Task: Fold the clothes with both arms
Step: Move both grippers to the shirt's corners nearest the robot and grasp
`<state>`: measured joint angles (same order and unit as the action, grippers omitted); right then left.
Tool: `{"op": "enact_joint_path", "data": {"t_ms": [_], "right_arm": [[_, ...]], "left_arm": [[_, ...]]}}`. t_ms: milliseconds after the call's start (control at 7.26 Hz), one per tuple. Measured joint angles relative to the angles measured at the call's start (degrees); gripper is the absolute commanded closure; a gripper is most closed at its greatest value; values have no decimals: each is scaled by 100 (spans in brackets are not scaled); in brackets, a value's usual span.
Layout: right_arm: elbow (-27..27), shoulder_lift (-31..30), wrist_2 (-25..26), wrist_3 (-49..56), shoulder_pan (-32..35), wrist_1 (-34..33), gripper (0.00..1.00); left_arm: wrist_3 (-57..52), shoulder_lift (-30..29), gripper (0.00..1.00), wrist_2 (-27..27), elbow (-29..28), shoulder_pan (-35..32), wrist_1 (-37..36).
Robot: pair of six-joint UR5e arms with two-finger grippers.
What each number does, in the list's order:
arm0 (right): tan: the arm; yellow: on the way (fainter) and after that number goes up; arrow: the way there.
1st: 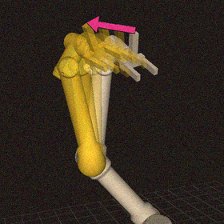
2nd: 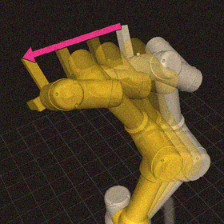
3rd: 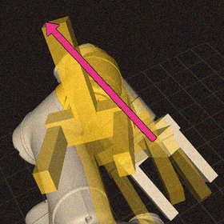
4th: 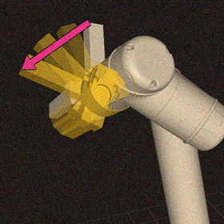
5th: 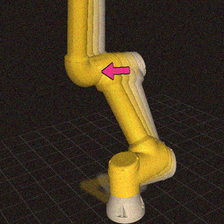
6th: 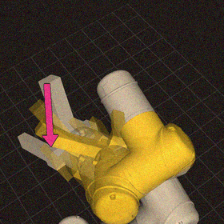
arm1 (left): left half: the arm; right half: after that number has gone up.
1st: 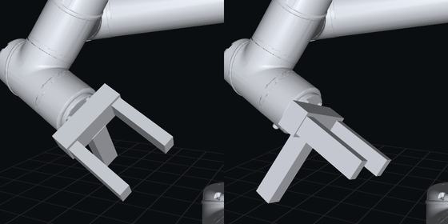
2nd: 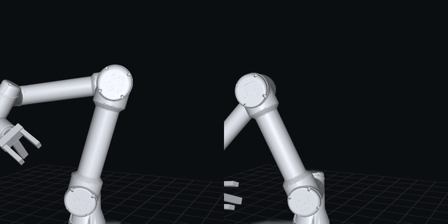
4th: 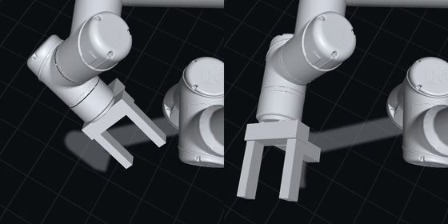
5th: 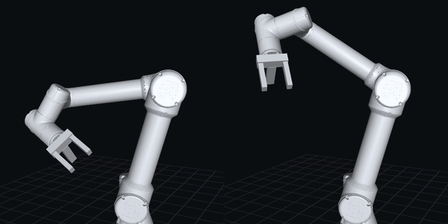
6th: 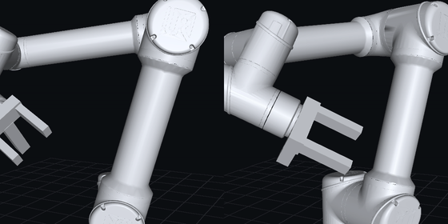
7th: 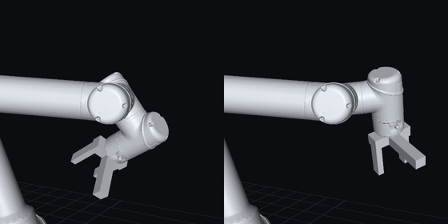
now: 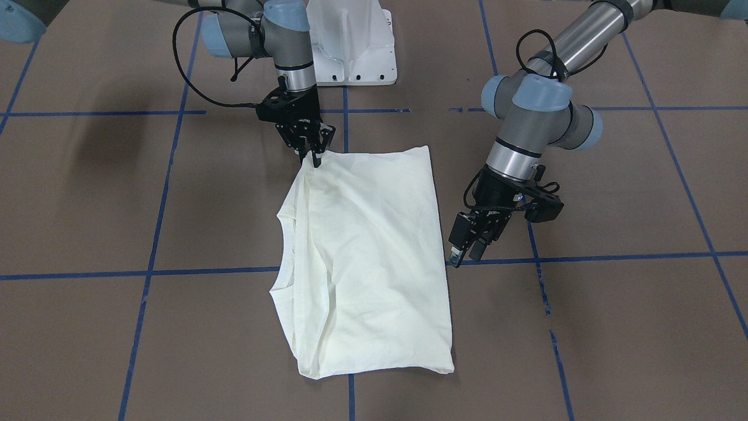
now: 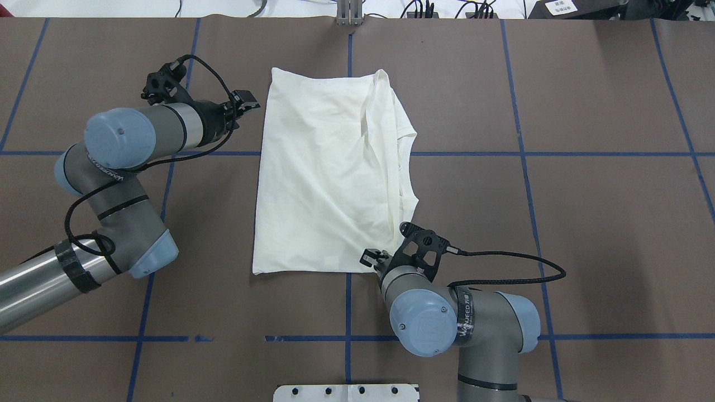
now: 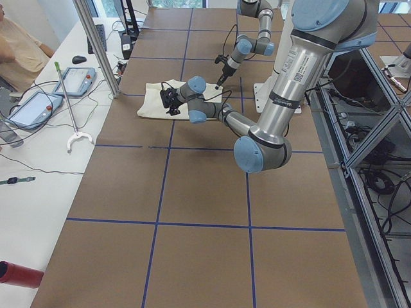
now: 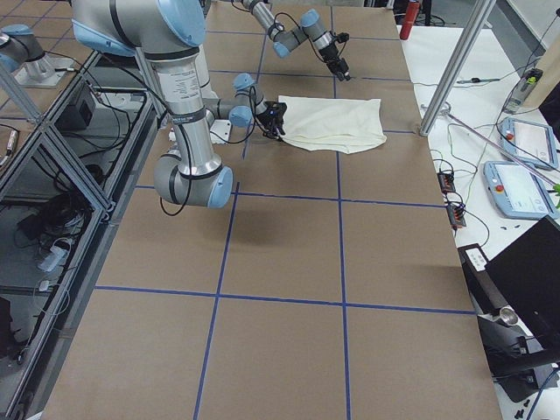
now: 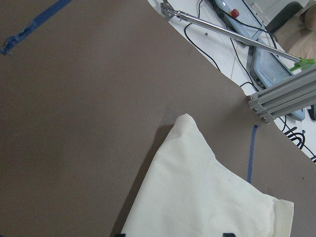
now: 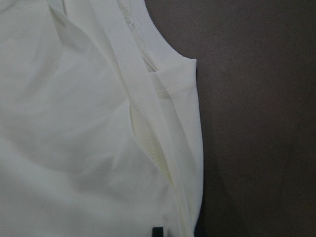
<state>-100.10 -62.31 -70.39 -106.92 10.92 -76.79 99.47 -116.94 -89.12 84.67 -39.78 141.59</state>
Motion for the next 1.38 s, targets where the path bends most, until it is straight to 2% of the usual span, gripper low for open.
{"op": "enact_joint_path", "data": {"t_ms": [551, 689, 964, 1378], "right_arm": [[-219, -7, -375, 54, 198, -16, 100], [-454, -114, -497, 61, 235, -19, 100], [-888, -406, -618, 65, 248, -20, 100], [-1150, -616, -659, 66, 250, -13, 100]], "left_arm": [[7, 49, 28, -8, 77, 1, -2], [17, 177, 28, -16, 319, 59, -25], [526, 561, 28, -15, 1219, 461, -432], [1516, 1095, 28, 55, 2142, 1447, -1120]]}}
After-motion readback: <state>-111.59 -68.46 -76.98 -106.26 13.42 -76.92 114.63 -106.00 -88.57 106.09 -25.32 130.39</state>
